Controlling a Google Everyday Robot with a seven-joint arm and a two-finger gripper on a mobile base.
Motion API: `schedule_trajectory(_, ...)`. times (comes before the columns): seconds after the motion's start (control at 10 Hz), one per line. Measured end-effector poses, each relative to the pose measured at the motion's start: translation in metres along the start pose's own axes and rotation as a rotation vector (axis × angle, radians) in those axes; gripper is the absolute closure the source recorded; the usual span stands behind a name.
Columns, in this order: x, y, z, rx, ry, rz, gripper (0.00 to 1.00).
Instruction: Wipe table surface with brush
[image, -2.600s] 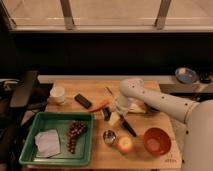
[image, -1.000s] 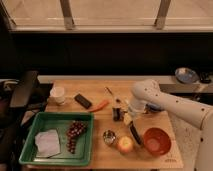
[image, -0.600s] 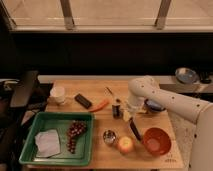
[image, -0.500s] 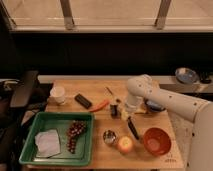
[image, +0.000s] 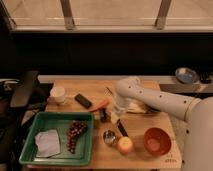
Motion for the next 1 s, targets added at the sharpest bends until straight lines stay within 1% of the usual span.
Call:
schedule_trajectory(0.2, 0.017, -0.003, 0.004, -0.009, 0.012, 0.027, 1.0)
schedule_trajectory(0.3, 0.03, -0.013, 0.003, -0.007, 0.017, 0.054, 1.0)
schedule_trajectory(0.4, 0.047, -0.028, 0.0, -0.003, 0.021, 0.085, 1.0)
schedule_trajectory(0.5, 0.057, -0.041, -0.003, 0.004, 0.021, 0.111, 1.0)
schedule_trajectory(0.6, 0.062, -0.055, -0.006, 0.013, 0.021, 0.134, 1.0)
schedule_trajectory(0.7, 0.063, -0.069, -0.01, 0.025, 0.023, 0.143, 1.0)
schedule_trajectory(0.8, 0.061, -0.075, -0.013, 0.034, 0.022, 0.145, 1.0)
schedule_trajectory(0.9, 0.056, -0.08, -0.016, 0.045, 0.022, 0.141, 1.0)
schedule_trajectory(1.0, 0.048, -0.08, -0.017, 0.05, 0.019, 0.131, 1.0)
